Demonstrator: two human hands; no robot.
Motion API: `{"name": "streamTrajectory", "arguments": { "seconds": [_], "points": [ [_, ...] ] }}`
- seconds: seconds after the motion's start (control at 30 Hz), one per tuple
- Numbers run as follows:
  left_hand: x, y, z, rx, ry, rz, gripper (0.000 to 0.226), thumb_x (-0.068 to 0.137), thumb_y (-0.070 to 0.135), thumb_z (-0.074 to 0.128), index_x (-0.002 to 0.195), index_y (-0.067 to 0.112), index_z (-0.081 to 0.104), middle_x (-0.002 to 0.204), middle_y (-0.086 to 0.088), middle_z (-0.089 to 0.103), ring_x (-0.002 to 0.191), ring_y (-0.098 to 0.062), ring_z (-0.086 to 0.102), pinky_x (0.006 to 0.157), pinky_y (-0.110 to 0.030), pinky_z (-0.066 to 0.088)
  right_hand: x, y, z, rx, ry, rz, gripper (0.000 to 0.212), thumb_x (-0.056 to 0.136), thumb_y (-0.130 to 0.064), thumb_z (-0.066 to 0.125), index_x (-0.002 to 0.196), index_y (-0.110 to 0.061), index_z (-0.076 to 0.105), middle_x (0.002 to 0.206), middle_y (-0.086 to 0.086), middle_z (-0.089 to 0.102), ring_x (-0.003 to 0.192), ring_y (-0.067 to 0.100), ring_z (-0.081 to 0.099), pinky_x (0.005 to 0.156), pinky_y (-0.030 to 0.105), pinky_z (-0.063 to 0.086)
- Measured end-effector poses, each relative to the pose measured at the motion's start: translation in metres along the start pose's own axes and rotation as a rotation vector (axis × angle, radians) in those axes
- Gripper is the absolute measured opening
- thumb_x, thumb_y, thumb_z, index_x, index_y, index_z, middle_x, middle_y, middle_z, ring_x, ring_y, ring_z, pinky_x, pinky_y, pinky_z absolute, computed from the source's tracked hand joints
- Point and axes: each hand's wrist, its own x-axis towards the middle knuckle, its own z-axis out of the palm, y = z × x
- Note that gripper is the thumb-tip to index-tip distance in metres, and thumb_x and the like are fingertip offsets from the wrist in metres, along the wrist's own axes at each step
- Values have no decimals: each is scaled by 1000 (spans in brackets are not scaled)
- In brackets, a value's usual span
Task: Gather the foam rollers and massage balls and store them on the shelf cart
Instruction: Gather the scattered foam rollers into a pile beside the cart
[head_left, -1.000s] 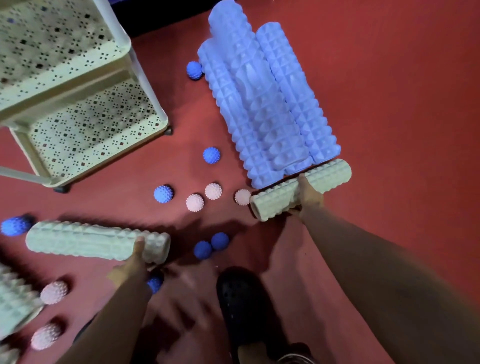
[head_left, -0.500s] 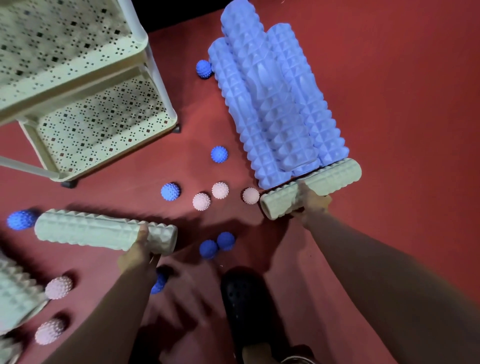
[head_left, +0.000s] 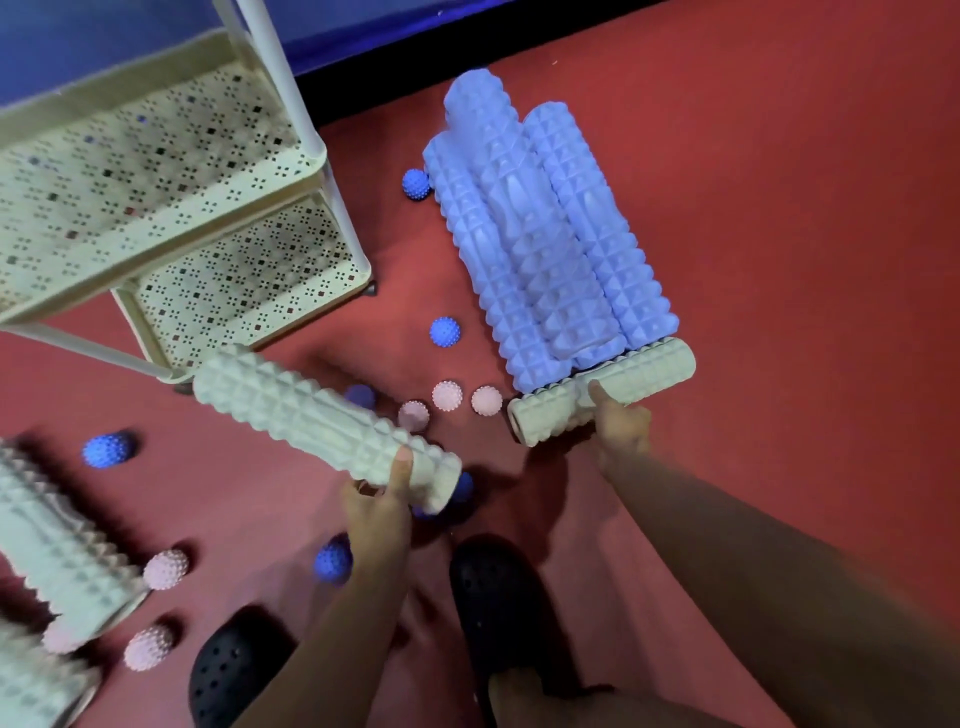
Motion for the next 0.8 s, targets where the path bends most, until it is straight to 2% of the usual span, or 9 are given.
{"name": "streamTrajectory", "arguments": {
  "seconds": [0.1,0.17,0.23,0.33,0.43,0.53,0.6,0.67,0.8],
  "points": [
    [-35,16,14,53,-43,-5,72,69,54,85,121,8,63,110,-7,76,102,-23,74,96,-49,58,-58,-27,-4,-168,-62,-107,72,91,-33,75,147,-8,38,116,4,56,102,20,58,93,31,48],
    [-62,37,20,86,-78,15,63,76,43,86,121,10,57,110,-7,75,97,-18,74,85,-33,61,-99,-46,-5,-263,-228,-135,51,93,-38,71,131,-7,53,110,10,58,98,22,56,93,38,49],
    [-89,63,23,116,-113,59,50,88,25,80,125,10,51,113,-6,72,94,-11,71,75,-18,58,-144,-68,-10,-375,-515,-158,53,97,-40,65,117,9,58,94,11,64,90,27,55,83,44,52],
    [-127,103,20,140,-199,163,53,87,27,81,127,14,49,116,-7,72,101,-18,73,89,-36,60,-217,-102,-22,-599,-754,-302,47,93,-43,70,126,-11,59,106,-8,68,110,18,66,98,37,51],
    [-166,136,13,162,-241,229,63,75,40,82,126,22,49,116,-8,73,104,-28,73,94,-57,56,-274,-124,-36,-645,-775,-449,68,84,-52,78,140,-29,46,124,-11,66,106,3,63,92,29,52],
    [-208,154,2,208,-268,317,74,69,46,83,130,27,47,120,-4,67,105,-22,71,94,-47,58,-304,-123,-54,-486,-759,-451,82,77,-55,82,142,-32,38,124,-7,69,109,6,66,89,31,53],
    [-226,151,-7,295,-328,376,73,69,45,84,129,30,48,116,-9,66,93,-23,72,80,-43,61,-315,-113,-68,-359,-767,-386,90,70,-59,85,142,-25,43,120,-3,73,105,14,72,92,40,56],
    [-233,139,-15,388,-399,435,61,75,37,86,124,39,50,108,-18,65,75,-31,70,60,-43,58,-318,-95,-82,-273,-751,-353,77,77,-53,83,139,-26,45,116,-2,75,102,18,75,96,48,57],
    [-221,107,-14,756,-438,662,65,79,54,77,136,39,50,129,13,52,115,-7,54,88,-25,47,-290,-55,-106,-162,-676,-211,71,78,-51,84,135,-26,51,118,-2,75,105,23,74,91,52,59]
  ]
}}
